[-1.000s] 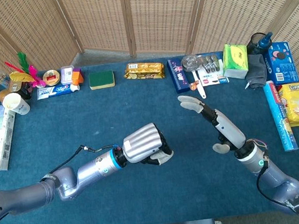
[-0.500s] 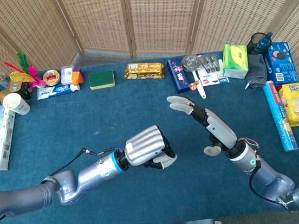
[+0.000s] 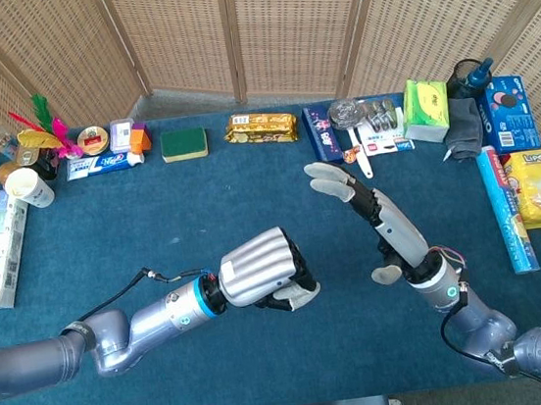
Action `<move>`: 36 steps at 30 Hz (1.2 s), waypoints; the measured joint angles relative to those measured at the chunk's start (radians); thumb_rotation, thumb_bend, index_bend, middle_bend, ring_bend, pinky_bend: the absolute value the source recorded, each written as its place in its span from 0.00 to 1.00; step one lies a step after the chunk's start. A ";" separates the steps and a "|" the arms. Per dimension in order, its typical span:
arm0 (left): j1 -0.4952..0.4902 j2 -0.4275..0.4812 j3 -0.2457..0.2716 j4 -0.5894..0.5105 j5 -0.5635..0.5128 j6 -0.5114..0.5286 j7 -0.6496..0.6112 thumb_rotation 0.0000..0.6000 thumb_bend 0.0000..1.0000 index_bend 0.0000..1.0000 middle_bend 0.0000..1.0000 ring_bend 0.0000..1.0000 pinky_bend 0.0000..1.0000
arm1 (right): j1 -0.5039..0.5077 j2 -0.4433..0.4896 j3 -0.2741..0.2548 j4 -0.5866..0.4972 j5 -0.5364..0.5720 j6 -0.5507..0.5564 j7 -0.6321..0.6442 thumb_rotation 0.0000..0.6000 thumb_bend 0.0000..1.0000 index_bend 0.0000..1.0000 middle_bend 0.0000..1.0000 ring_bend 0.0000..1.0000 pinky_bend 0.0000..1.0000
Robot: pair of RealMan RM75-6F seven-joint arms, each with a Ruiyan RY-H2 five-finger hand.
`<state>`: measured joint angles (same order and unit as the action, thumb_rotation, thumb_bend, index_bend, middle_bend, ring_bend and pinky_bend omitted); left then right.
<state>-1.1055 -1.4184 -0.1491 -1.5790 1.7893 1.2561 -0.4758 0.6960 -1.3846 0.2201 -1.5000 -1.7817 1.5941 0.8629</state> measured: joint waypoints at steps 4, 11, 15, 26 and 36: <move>0.006 0.009 -0.003 -0.008 -0.003 -0.001 0.008 1.00 0.63 1.00 1.00 1.00 1.00 | -0.001 -0.004 0.003 0.016 0.000 0.015 -0.027 0.00 0.00 0.06 0.04 0.00 0.03; 0.006 0.011 -0.007 -0.002 -0.008 -0.009 0.007 1.00 0.63 1.00 1.00 1.00 1.00 | -0.020 -0.005 -0.001 0.047 -0.007 0.072 -0.016 0.00 0.00 0.07 0.05 0.00 0.04; 0.003 0.004 -0.009 0.004 -0.010 -0.016 0.010 1.00 0.63 1.00 1.00 1.00 1.00 | -0.034 -0.012 -0.010 0.071 -0.017 0.105 -0.008 0.00 0.00 0.07 0.05 0.00 0.04; -0.007 -0.027 -0.013 0.031 -0.017 -0.031 0.010 1.00 0.63 1.00 1.00 1.00 1.00 | -0.041 -0.035 -0.030 0.112 -0.038 0.137 -0.012 0.00 0.00 0.07 0.05 0.00 0.04; -0.019 -0.060 -0.019 0.058 -0.026 -0.040 -0.001 1.00 0.63 1.00 1.00 1.00 1.00 | -0.019 -0.044 -0.050 0.078 -0.059 0.100 -0.062 0.00 0.00 0.07 0.05 0.00 0.04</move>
<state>-1.1243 -1.4786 -0.1681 -1.5214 1.7631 1.2165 -0.4764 0.6766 -1.4285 0.1705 -1.4221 -1.8411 1.6937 0.8010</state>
